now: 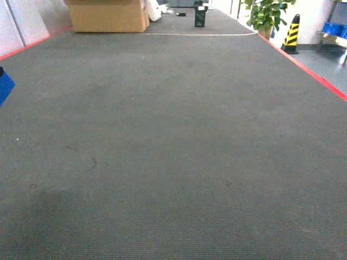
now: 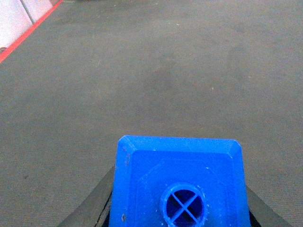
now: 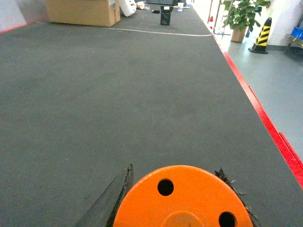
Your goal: Sort blue parts and orange caps into right shelf containers
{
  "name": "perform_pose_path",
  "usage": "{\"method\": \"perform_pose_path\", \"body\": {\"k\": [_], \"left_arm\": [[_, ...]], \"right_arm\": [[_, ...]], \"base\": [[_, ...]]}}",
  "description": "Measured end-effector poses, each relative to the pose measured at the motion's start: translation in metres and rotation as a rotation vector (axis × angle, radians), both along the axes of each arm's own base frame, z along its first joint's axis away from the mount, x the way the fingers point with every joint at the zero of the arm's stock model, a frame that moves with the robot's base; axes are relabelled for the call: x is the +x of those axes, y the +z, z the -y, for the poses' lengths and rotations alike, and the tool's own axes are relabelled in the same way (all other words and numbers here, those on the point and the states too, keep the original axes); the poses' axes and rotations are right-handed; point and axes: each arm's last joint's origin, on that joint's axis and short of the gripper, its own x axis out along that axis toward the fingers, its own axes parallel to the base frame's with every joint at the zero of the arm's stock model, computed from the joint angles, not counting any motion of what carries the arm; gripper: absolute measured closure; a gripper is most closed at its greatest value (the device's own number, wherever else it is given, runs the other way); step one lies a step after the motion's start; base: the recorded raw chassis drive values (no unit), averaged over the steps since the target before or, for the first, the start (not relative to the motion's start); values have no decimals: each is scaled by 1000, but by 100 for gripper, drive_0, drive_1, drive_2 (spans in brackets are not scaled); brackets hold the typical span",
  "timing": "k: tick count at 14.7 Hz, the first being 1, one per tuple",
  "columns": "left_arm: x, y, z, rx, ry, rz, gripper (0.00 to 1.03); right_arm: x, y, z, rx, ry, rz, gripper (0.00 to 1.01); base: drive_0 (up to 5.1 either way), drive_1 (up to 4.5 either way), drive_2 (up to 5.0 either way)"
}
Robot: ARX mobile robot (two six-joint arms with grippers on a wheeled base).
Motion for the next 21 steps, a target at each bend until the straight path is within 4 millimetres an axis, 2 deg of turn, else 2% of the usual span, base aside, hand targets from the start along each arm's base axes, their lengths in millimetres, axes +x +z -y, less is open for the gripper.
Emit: {"method": "perform_pose_path", "body": {"k": [2,21], "left_arm": [[0,0,0,0,0,1,59],[0,0,0,1,3,1,59]], "right_arm": [[0,0,0,0,0,0,57],[0,0,0,-9,2,1,57]], "base": [[224,-112,-112],[494,-244,-244]]}}
